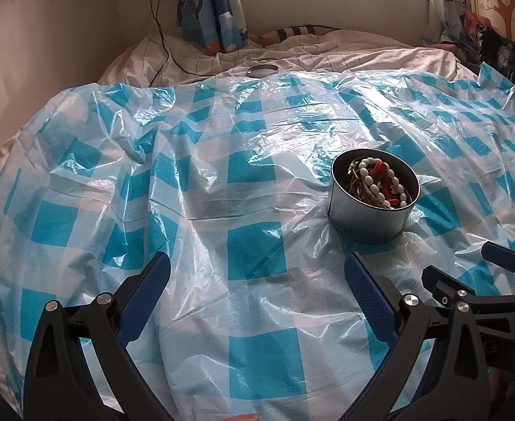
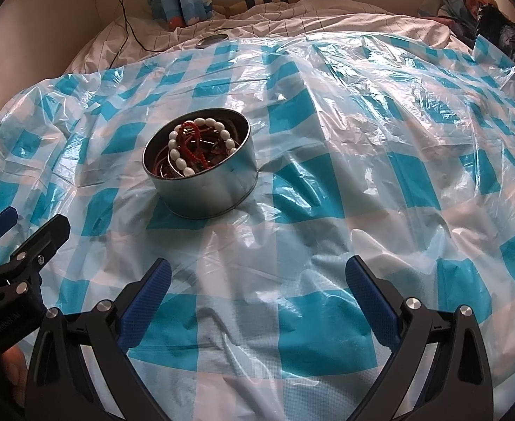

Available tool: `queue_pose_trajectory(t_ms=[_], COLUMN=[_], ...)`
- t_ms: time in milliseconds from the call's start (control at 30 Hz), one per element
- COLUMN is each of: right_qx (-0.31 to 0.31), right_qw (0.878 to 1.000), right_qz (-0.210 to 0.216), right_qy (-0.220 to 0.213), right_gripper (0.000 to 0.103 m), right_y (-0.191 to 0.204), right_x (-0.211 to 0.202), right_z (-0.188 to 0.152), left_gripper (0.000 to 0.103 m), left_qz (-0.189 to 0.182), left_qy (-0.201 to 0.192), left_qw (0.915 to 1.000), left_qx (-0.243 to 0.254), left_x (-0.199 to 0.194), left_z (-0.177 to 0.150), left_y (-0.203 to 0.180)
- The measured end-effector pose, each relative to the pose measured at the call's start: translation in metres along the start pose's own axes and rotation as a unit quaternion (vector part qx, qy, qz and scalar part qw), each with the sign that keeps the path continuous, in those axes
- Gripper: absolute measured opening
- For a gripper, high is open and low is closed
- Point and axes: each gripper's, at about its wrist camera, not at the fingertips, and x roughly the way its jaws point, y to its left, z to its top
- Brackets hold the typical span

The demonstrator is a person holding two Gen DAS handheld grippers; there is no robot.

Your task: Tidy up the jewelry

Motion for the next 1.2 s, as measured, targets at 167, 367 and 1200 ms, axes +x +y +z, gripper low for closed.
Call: queue_pose_trajectory(t_ms=[167, 367, 1200], right_qx=[0.0, 0.0, 0.002], right_qw=[1.0, 1.0, 1.0], right_qz=[0.0, 0.0, -0.005], right_qy=[0.0, 0.001, 0.005], right_gripper=[0.095, 0.095, 0.095], right_y=[0.0, -0.001, -0.004], right_x=[0.0, 0.0, 0.004], right_z=[0.0, 0.0, -0.001], left_gripper=[0.095, 0.095, 0.095], left_qz=[0.001, -0.001, -0.03], left_qy=[0.0, 0.002, 0.027], left_qw=[1.0, 1.0, 0.9989], left_qx=[0.0, -0.001, -0.023], left_x=[0.0, 0.0, 0.011], left_z=[0.0, 0.0, -0.006], left_y=[0.0, 0.0, 0.002])
